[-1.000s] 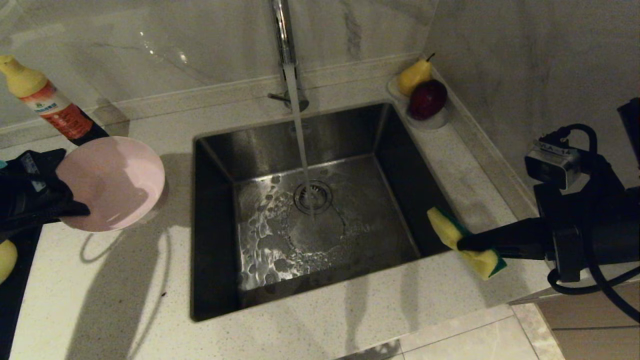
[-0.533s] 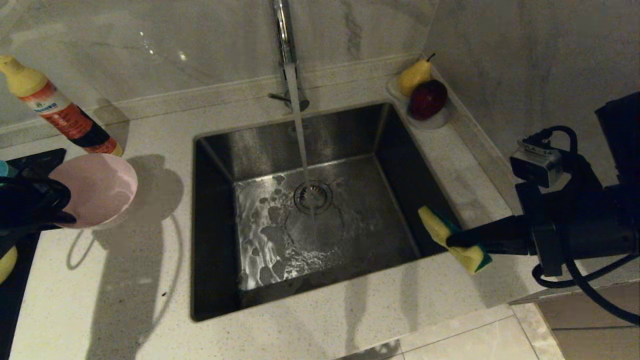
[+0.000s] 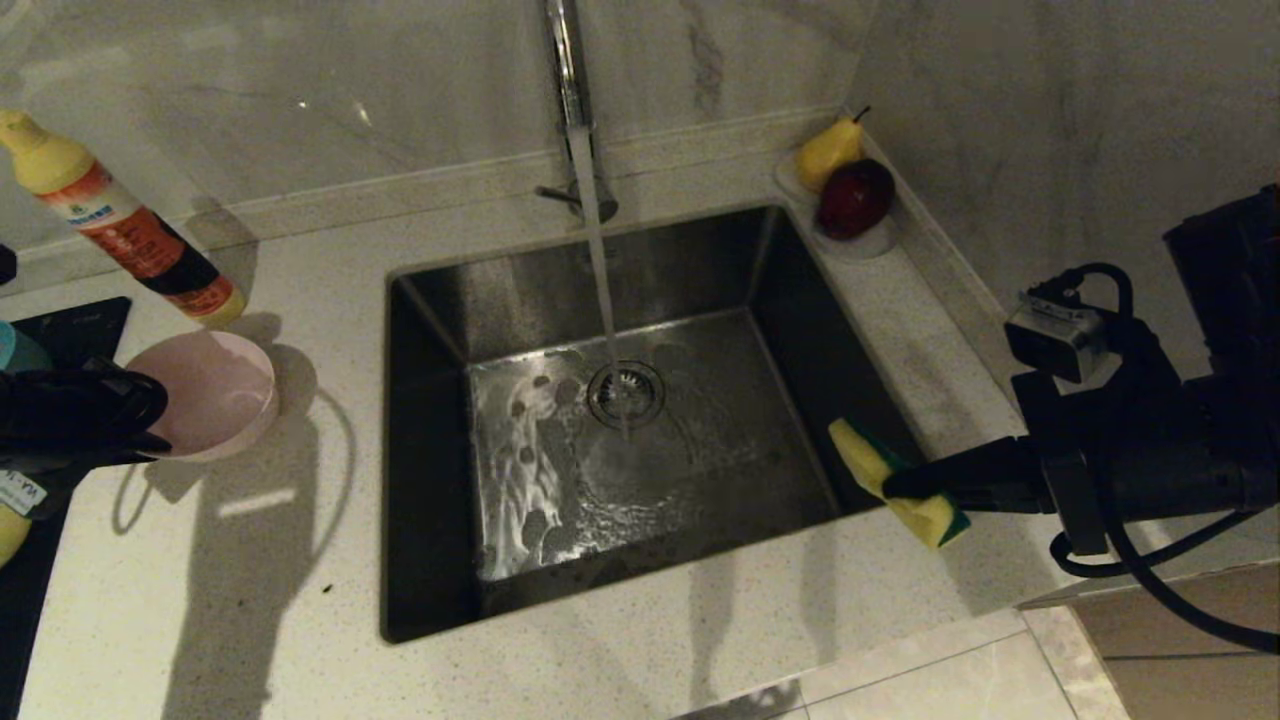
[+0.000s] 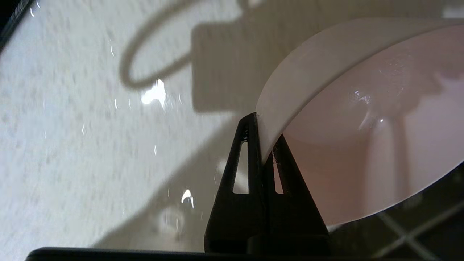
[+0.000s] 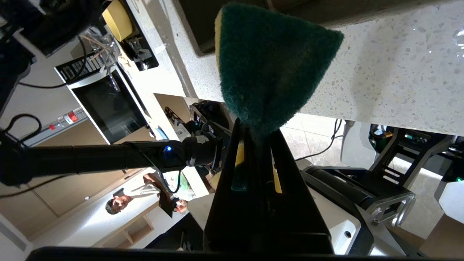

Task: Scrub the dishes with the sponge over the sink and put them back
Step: Place the bowl on the table

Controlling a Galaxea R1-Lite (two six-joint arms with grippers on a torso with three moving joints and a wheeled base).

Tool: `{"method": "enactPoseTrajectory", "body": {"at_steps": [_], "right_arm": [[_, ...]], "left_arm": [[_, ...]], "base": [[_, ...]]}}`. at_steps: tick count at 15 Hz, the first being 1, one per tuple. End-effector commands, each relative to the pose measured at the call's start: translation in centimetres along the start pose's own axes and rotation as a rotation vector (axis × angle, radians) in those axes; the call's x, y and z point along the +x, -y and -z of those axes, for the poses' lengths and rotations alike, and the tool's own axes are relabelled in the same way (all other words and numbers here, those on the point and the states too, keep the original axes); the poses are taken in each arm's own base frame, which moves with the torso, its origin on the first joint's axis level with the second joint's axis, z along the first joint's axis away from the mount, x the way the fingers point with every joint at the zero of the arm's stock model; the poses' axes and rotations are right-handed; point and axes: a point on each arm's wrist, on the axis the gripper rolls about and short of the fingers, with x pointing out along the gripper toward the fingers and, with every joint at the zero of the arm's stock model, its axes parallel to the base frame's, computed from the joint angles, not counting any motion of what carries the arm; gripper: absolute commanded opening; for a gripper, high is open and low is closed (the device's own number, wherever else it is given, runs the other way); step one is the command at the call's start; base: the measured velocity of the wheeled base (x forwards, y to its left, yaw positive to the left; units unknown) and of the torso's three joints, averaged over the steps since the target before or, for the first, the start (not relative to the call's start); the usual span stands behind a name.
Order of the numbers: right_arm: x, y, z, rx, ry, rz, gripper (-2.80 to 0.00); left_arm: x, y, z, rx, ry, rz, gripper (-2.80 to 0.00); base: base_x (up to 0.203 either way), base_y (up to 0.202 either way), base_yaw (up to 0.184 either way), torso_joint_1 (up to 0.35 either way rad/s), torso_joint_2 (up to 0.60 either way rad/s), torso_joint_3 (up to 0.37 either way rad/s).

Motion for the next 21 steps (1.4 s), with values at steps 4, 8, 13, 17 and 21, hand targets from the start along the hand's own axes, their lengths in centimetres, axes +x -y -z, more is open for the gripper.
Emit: {"method": "enactPoseTrajectory", "body": {"at_steps": [4,8,13,17,21], "right_arm": [[0.0,0.0,0.0,0.006,-0.003,-0.001,-2.80],[-0.1,0.0,0.0,0.003,0.000,-0.003,-2.80],[-0.2,-0.1,0.1,0.001,-0.001,-0.007,-2.80],[-0.2,-0.1,0.2,0.003,-0.001,-0.005,-2.80],[-0.7,-0.4,0.3,-0.004,0.008,-0.014,-2.80]], "left_arm": [[2.0,-1.1,-0.8,-0.040,-0.020,-0.053,-2.80],[1.8,-1.0,-0.9,-0.035,-0.015,-0.039,0.00],[-1.9,-0.1,-1.1,-0.013,0.044,0.054,0.00],[-9.0,0.9,-0.9,0.083,0.198,0.186,0.00],[-11.3,1.8,-1.4,0.455,0.364,0.220,-2.80]], "base": [[0.000,0.000,0.000,0.000,0.00,0.000],[0.000,0.000,0.000,0.000,0.00,0.000],[0.000,0.000,0.000,0.000,0.00,0.000],[0.000,0.000,0.000,0.000,0.00,0.000],[0.000,0.000,0.000,0.000,0.00,0.000]]}}
